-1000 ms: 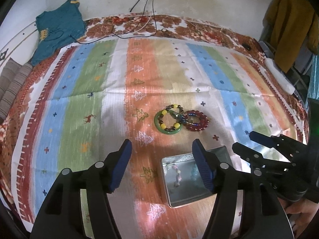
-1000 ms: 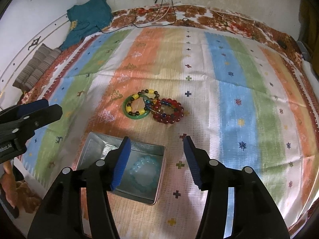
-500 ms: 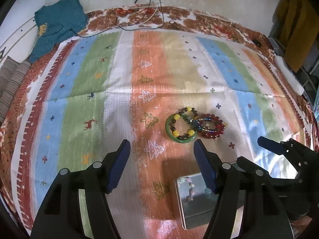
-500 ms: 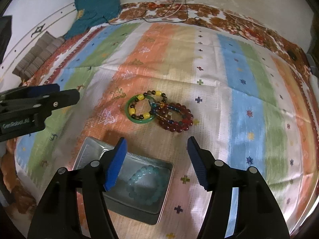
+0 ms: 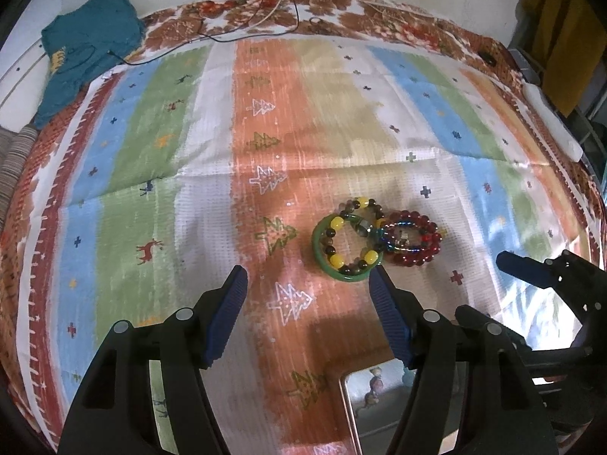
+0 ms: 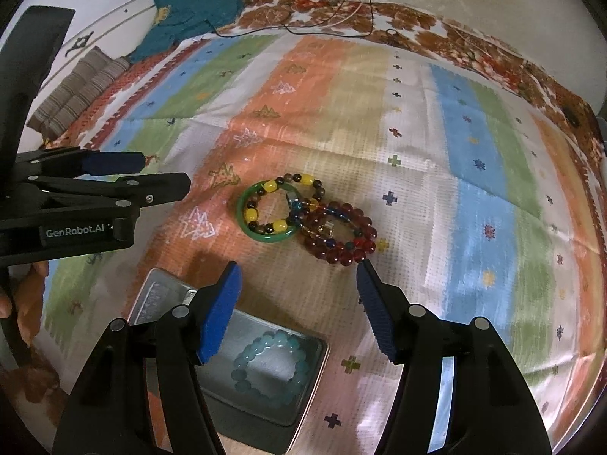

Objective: Organize jewelry
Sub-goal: 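Move both open tools back to the remaining bracelets, then grasp the yellow-black bead bracelet with the left tool while the right grasps the multicolour bracelet, then carry the yellow-black bracelet over the tin with the left tool while the right opens, then grasp the multicolour bead bracelet with the right tool while the left holds the yellow-black bracelet over the tin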

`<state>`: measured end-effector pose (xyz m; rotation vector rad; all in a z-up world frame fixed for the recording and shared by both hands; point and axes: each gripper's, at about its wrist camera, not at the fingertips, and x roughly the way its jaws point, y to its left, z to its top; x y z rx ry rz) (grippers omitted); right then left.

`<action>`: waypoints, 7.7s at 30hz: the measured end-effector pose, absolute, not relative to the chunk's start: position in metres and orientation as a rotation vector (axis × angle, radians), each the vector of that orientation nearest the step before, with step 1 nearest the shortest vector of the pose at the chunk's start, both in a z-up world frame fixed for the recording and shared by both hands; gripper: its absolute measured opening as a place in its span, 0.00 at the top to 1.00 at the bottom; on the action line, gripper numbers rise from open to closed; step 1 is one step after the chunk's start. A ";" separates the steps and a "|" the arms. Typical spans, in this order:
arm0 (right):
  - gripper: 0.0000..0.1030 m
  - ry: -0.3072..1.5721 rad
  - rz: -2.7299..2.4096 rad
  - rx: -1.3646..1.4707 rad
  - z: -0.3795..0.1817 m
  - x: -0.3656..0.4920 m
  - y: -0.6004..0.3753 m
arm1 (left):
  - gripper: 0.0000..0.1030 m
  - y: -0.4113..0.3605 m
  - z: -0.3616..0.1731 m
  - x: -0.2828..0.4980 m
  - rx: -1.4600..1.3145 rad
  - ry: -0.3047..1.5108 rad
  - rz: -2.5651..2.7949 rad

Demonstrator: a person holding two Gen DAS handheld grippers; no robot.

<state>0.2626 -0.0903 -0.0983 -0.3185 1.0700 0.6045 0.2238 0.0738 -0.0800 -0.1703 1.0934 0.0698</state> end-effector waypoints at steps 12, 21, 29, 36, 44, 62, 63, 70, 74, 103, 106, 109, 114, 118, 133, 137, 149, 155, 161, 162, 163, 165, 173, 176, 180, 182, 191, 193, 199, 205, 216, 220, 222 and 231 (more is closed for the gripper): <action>0.39 1.095 0.630 -0.352 -0.110 0.276 -0.082 | 0.34 0.079 -0.102 0.245 -0.193 1.146 0.057; 0.39 1.124 0.644 -0.365 -0.121 0.287 -0.077 | 0.34 0.073 -0.114 0.264 -0.172 1.185 0.017; 0.39 1.139 0.654 -0.382 -0.131 0.299 -0.072 | 0.34 0.072 -0.123 0.282 -0.172 1.213 -0.007; 0.39 1.161 0.664 -0.421 -0.141 0.306 -0.063 | 0.34 0.070 -0.135 0.297 -0.185 1.244 -0.038; 0.39 1.175 0.671 -0.447 -0.152 0.314 -0.059 | 0.34 0.075 -0.147 0.309 -0.210 1.261 -0.052; 0.66 1.219 0.674 -0.502 -0.177 0.325 -0.051 | 0.66 0.066 -0.167 0.326 -0.257 1.284 -0.115; 0.69 1.222 0.675 -0.502 -0.178 0.325 -0.051 | 0.69 0.068 -0.166 0.327 -0.256 1.280 -0.105; 0.75 1.224 0.685 -0.512 -0.184 0.326 -0.049 | 0.84 0.067 -0.168 0.326 -0.216 1.282 -0.086; 0.79 1.211 0.685 -0.514 -0.185 0.325 -0.051 | 0.86 0.066 -0.170 0.325 -0.200 1.285 -0.081; 0.87 1.189 0.636 -0.461 -0.162 0.319 -0.065 | 0.90 0.054 -0.114 0.296 -0.138 1.194 -0.010; 0.87 1.203 0.632 -0.467 -0.167 0.320 -0.064 | 0.90 0.057 -0.118 0.297 -0.145 1.201 -0.003; 0.87 1.213 0.638 -0.478 -0.171 0.320 -0.063 | 0.90 0.058 -0.120 0.297 -0.147 1.204 -0.006; 0.87 1.187 0.633 -0.484 -0.166 0.318 -0.062 | 0.90 0.058 -0.118 0.297 -0.150 1.195 -0.001; 0.88 1.146 0.612 -0.459 -0.154 0.317 -0.067 | 0.90 0.056 -0.111 0.295 -0.144 1.181 0.001; 0.90 1.055 0.519 -0.396 -0.114 0.308 -0.084 | 0.90 0.050 -0.072 0.269 -0.147 1.100 0.040; 0.90 1.034 0.511 -0.390 -0.107 0.305 -0.084 | 0.90 0.047 -0.062 0.257 -0.139 1.080 0.039; 0.90 0.952 0.485 -0.356 -0.077 0.285 -0.094 | 0.90 0.043 -0.037 0.225 -0.143 1.018 0.040; 0.90 0.902 0.489 -0.332 -0.060 0.274 -0.102 | 0.90 0.033 -0.024 0.205 -0.136 0.979 0.025; 0.90 0.871 0.488 -0.314 -0.051 0.265 -0.108 | 0.90 0.026 -0.015 0.188 -0.128 0.953 0.020; 0.90 0.873 0.492 -0.303 -0.050 0.264 -0.110 | 0.90 0.025 -0.014 0.185 -0.133 0.950 0.017; 0.90 0.873 0.492 -0.291 -0.049 0.263 -0.112 | 0.90 0.025 -0.013 0.182 -0.133 0.948 0.015; 0.91 0.865 0.493 -0.288 -0.046 0.260 -0.113 | 0.90 0.021 -0.010 0.175 -0.132 0.939 0.008; 0.94 0.834 0.511 -0.267 -0.034 0.241 -0.117 | 0.90 0.009 -0.004 0.153 -0.112 0.909 -0.002; 0.94 0.858 0.504 -0.277 -0.039 0.241 -0.120 | 0.90 0.010 -0.002 0.147 -0.121 0.902 -0.005; 0.94 0.955 0.475 -0.262 -0.057 0.250 -0.126 | 0.90 0.013 -0.006 0.147 -0.127 0.911 0.004; 0.94 1.007 0.458 -0.263 -0.069 0.256 -0.129 | 0.90 0.014 -0.009 0.150 -0.131 0.923 0.009; 0.66 1.118 0.405 -0.252 -0.098 0.273 -0.139 | 0.89 0.012 -0.013 0.151 -0.139 0.941 -0.004; 0.66 1.134 0.403 -0.250 -0.102 0.276 -0.139 | 0.89 0.010 -0.014 0.151 -0.134 0.945 -0.007; 0.66 1.199 0.389 -0.245 -0.122 0.291 -0.135 | 0.89 0.006 -0.015 0.153 -0.130 0.950 -0.017; 0.66 1.264 0.391 -0.261 -0.143 0.299 -0.128 | 0.89 0.004 -0.015 0.155 -0.135 0.953 -0.031; 0.66 1.321 0.393 -0.263 -0.162 0.308 -0.121 | 0.89 -0.003 -0.016 0.155 -0.125 0.956 -0.044; 0.66 1.336 0.390 -0.261 -0.168 0.313 -0.117 | 0.89 -0.003 -0.016 0.155 -0.128 0.957 -0.043; 0.66 1.355 0.388 -0.259 -0.174 0.317 -0.115 | 0.89 -0.004 -0.015 0.155 -0.134 0.958 -0.043; 0.66 1.411 0.389 -0.271 -0.188 0.328 -0.102 | 0.89 -0.006 -0.014 0.155 -0.134 0.960 -0.058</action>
